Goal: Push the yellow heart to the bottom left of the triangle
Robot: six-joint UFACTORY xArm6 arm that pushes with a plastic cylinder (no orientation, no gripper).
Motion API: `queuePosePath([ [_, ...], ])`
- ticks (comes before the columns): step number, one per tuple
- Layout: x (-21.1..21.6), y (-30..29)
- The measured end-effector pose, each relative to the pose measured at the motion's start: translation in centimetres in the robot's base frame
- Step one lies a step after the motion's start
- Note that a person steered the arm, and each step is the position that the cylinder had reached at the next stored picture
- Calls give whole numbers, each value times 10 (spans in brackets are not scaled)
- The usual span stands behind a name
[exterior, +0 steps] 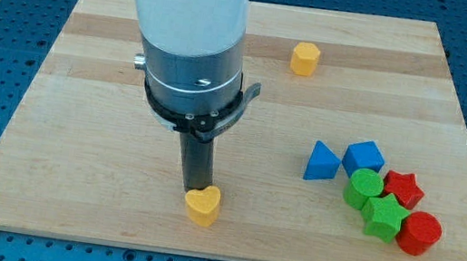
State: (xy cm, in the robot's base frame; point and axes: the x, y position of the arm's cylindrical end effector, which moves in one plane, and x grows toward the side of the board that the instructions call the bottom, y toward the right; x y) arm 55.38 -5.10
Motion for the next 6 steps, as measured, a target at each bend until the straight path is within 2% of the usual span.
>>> queuePosePath([
  [1, -5, -47],
  [2, 24, -81],
  [3, 48, -66],
  [5, 31, 46],
  [6, 31, 49],
])
